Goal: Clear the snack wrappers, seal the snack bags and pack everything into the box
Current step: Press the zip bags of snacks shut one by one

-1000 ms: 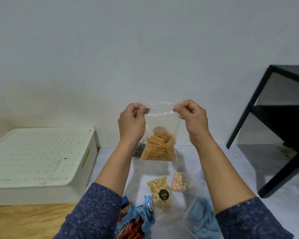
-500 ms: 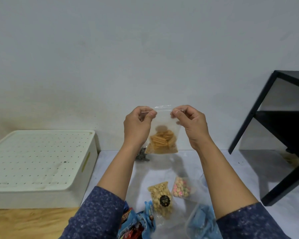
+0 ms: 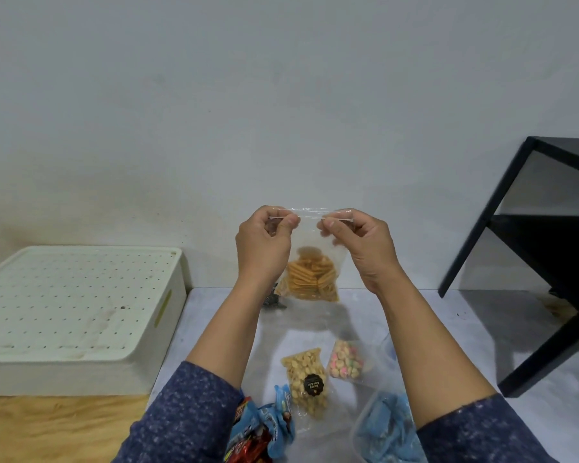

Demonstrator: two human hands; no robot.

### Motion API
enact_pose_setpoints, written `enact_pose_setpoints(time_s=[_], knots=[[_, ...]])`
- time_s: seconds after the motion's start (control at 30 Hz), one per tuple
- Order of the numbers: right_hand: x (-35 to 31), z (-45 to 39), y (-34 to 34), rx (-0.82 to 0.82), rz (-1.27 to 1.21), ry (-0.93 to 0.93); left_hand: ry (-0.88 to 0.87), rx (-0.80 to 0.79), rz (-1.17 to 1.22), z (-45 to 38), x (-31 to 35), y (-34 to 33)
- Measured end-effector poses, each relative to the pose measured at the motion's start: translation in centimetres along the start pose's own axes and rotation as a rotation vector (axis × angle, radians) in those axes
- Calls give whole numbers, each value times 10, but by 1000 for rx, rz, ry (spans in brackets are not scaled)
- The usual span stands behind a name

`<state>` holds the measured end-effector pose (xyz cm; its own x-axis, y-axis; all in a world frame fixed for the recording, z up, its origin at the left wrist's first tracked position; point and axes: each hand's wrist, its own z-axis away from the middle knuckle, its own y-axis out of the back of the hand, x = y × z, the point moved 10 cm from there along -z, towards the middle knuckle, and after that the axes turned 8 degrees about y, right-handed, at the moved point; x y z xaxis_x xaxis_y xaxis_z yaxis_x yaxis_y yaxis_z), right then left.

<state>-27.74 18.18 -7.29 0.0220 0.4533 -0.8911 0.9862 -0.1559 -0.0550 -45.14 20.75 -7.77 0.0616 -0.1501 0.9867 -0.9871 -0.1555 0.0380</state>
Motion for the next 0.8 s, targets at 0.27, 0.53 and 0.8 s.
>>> enact_pose_setpoints(time_s=[0.27, 0.53, 0.8], knots=[[-3, 2, 12, 62, -24, 9, 1, -128, 76, 8, 1, -14], [1, 8, 9, 27, -3, -5, -39, -166, 26, 20, 5, -23], [0, 12, 7, -9, -8, -38, -87, -196, -5, 26, 13, -26]])
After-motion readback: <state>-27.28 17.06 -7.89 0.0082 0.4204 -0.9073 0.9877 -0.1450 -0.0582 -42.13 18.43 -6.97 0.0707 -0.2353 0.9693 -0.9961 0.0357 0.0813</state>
